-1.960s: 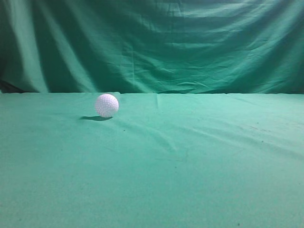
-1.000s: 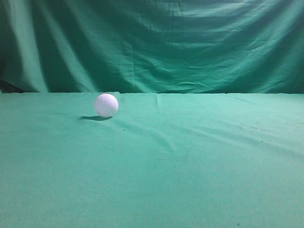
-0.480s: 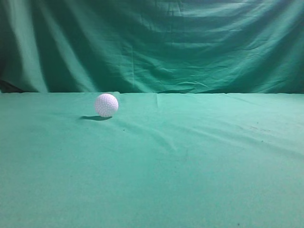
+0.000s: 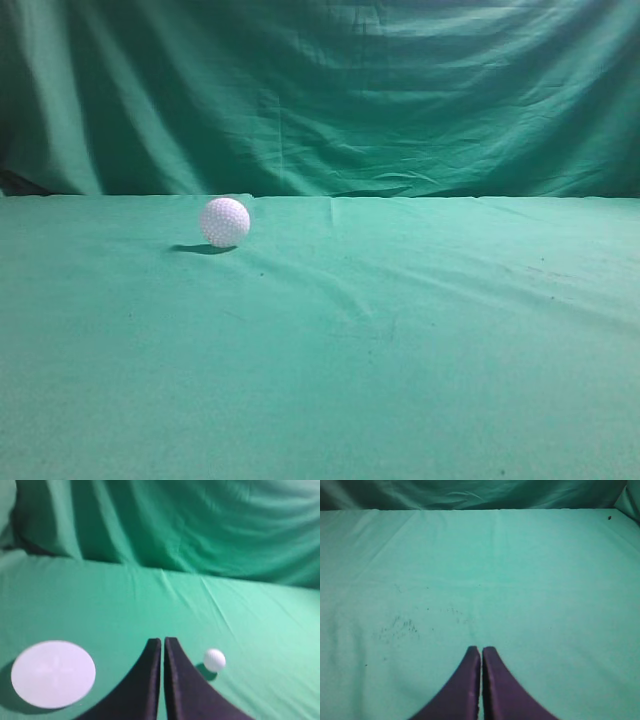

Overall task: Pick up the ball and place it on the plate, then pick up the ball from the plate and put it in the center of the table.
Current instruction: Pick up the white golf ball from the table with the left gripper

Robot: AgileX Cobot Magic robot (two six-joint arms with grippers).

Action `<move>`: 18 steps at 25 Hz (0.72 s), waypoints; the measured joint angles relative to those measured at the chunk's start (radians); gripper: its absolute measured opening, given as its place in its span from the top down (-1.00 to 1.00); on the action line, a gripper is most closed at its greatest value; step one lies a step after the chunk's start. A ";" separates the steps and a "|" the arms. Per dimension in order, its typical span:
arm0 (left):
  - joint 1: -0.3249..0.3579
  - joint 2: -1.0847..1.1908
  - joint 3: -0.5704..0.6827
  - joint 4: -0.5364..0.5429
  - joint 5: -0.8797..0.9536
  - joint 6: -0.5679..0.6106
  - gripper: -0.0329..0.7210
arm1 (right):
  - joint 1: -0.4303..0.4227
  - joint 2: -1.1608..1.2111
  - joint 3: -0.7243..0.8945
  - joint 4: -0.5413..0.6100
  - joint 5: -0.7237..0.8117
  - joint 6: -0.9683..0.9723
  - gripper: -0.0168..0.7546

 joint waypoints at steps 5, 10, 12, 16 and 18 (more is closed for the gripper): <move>0.000 0.144 -0.009 -0.075 -0.035 0.009 0.91 | 0.000 0.000 0.000 0.000 0.000 0.000 0.96; 0.000 0.285 -0.105 -0.171 0.072 0.175 0.91 | 0.000 0.000 0.000 0.000 0.000 0.000 0.96; 0.000 0.373 -0.180 -0.248 0.165 0.321 0.91 | 0.000 0.000 0.000 0.000 0.000 0.000 0.96; -0.019 0.557 -0.298 -0.369 0.275 0.505 0.91 | 0.000 0.000 0.000 0.000 0.000 0.000 0.96; -0.065 0.644 -0.342 -0.382 0.287 0.535 0.91 | 0.000 0.000 0.000 0.000 0.000 0.000 0.96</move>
